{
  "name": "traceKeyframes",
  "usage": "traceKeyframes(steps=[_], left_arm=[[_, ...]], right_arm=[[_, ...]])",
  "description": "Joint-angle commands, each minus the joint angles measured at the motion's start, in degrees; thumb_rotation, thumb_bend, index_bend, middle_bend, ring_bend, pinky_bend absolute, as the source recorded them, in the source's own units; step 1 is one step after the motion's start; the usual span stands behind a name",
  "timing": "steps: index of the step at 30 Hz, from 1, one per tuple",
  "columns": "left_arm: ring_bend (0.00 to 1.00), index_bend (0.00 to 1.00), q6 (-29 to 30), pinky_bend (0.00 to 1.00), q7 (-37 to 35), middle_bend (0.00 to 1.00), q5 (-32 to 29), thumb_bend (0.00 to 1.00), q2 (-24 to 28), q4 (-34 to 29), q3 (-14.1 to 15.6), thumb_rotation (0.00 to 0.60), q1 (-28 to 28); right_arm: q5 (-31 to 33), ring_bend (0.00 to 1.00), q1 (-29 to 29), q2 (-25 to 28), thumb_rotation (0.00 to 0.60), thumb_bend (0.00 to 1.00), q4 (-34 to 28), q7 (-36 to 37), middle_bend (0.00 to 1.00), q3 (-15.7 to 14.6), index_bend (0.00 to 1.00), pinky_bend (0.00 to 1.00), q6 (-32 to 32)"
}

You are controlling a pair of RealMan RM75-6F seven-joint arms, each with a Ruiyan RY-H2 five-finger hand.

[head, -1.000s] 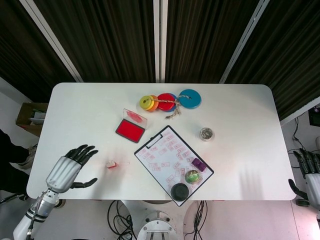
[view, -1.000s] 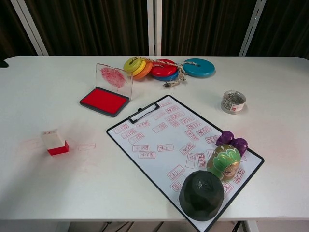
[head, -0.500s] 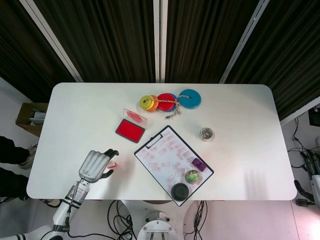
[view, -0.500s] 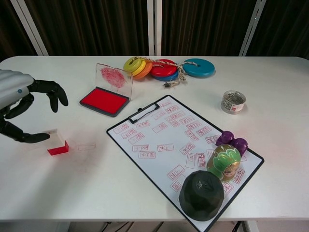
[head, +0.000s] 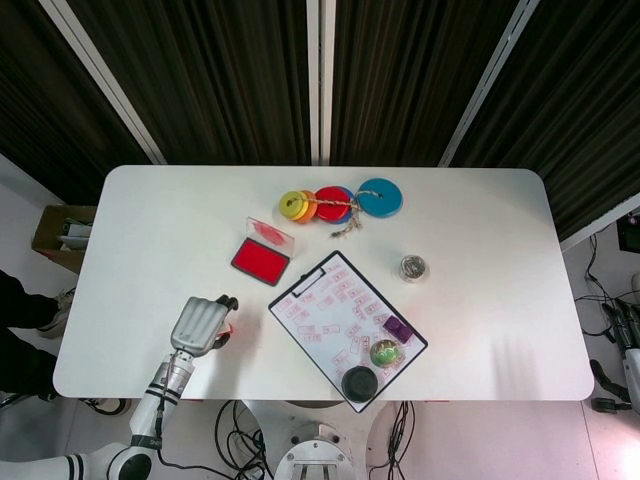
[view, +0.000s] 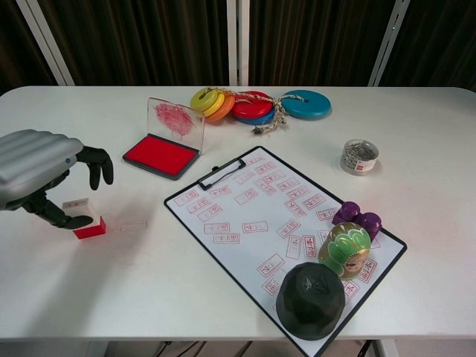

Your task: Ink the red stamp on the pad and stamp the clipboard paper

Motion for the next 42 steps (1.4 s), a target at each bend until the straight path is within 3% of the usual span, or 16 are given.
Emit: traceKeyframes(steps=[1, 28, 42], left_arm=[[0.91, 0.43, 0.4, 1.00, 0.0, 0.49, 0.1, 0.19, 0.1, 0.1, 0.2, 0.600, -0.2], [0.92, 0.43, 2.8, 1.00, -0.4, 0.49, -1.1, 0.20, 1.8, 2.1, 2.2, 0.600, -0.8], [0.94, 0.47, 2.5, 1.00, -5.1, 0.50, 2.0, 0.23, 2.0, 3.3, 3.5, 0.600, -1.7]], right_arm=[[0.0, 0.00, 0.0, 0.0, 0.600, 0.23, 0.0, 0.0, 0.00, 0.0, 0.00, 0.00, 0.0], [-0.3, 0.00, 0.3, -0.1, 0.600, 0.24, -0.7, -1.1, 0.00, -0.2, 0.00, 0.00, -0.7], [-0.4, 0.00, 0.2, 0.0, 0.600, 0.24, -1.2, -1.5, 0.00, -0.3, 0.00, 0.00, -0.6]])
